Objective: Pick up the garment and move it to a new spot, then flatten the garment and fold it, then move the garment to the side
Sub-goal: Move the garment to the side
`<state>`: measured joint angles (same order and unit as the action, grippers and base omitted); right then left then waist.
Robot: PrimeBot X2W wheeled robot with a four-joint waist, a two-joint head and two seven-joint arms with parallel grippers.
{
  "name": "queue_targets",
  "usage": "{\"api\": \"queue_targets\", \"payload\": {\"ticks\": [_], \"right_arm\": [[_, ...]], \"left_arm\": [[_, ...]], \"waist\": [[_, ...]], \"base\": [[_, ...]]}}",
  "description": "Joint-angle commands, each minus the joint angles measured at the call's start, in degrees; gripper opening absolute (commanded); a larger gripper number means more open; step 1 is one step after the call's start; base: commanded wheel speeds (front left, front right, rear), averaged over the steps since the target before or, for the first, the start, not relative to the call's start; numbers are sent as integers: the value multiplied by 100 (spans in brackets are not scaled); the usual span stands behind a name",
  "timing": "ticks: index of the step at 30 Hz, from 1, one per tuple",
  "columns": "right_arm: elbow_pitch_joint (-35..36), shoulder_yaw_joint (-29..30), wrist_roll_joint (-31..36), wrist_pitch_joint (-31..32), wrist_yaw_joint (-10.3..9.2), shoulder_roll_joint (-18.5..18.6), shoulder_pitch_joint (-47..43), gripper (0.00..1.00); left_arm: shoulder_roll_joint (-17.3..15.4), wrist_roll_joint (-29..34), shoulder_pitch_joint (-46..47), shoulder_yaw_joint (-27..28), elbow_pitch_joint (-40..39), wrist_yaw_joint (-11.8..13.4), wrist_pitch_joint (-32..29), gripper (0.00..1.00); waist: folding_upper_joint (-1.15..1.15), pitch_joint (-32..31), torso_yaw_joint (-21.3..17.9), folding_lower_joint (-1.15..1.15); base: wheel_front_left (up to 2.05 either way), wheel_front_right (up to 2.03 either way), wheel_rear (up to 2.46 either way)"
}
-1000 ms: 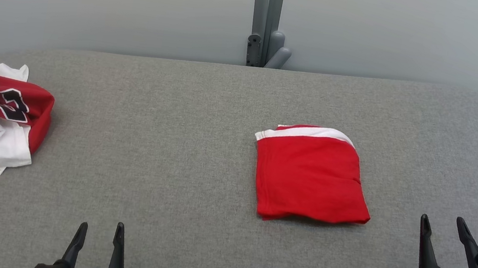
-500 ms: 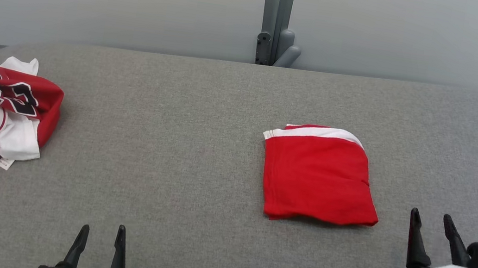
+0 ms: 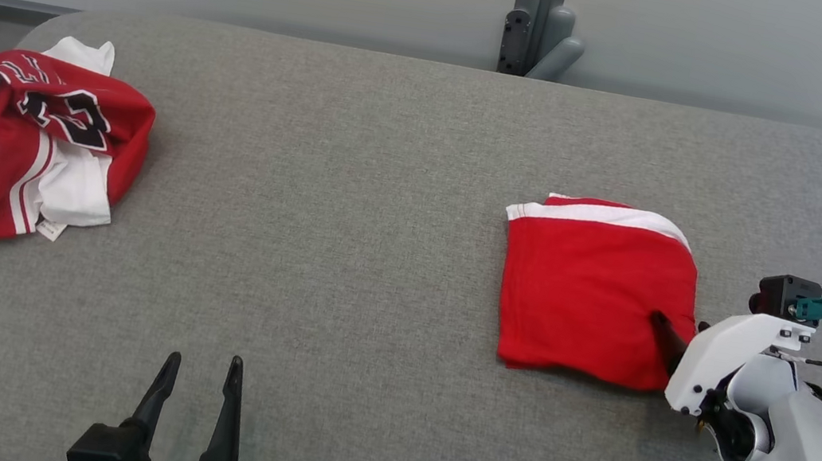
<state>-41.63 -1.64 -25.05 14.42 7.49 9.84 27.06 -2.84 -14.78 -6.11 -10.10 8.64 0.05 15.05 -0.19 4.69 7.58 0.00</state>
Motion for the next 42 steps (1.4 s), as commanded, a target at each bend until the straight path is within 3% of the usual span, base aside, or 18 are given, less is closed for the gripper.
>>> {"api": "queue_targets", "payload": {"ticks": [1,6,7,8,16,23,30,35,36,37,42], "right_arm": [[-134,6,30,25,-2,59,81,100],[-749,-39,-40,170,-1,-32,361,100],[-786,-84,-103,169,-1,-50,417,21],[-810,-88,-186,132,-1,-44,471,0],[-694,-490,-453,192,-3,455,996,0],[-822,-414,-367,460,-3,1619,1471,0],[-1327,96,361,350,-3,2687,1882,0],[-1640,339,1084,217,-3,2919,2016,0],[-1688,399,1208,157,-4,2938,2024,38],[-1753,453,1333,137,-4,2929,2011,100],[-1902,605,2022,43,-4,3045,1883,100]], "left_arm": [[-11,-29,81,-21,8,29,17,100],[-11,-69,125,-39,5,54,17,100],[-11,-77,128,-23,-5,57,17,100],[-11,-83,139,-3,-18,64,17,100],[-11,-66,342,17,-220,72,17,100],[-12,133,779,-13,-246,-36,17,100],[-12,326,995,102,-195,-156,17,100],[-12,340,938,183,-178,-178,17,100],[-12,324,923,185,-178,-171,17,100],[-12,300,901,193,-183,-152,17,100],[-12,231,769,181,-197,-93,17,100]], "waist": [[19,127,188,0],[19,215,296,0],[19,243,290,0],[19,276,269,0],[19,780,-302,0],[19,1404,-638,0],[19,1834,-574,0],[19,1856,-526,0],[19,1840,-519,0],[19,1813,-519,0],[19,1584,-578,0]], "base": [[0,0,0],[0,0,0],[0,0,0],[0,0,0],[0,0,0],[0,0,0],[0,0,0],[0,0,0],[0,0,0],[0,0,0],[0,0,0]]}}
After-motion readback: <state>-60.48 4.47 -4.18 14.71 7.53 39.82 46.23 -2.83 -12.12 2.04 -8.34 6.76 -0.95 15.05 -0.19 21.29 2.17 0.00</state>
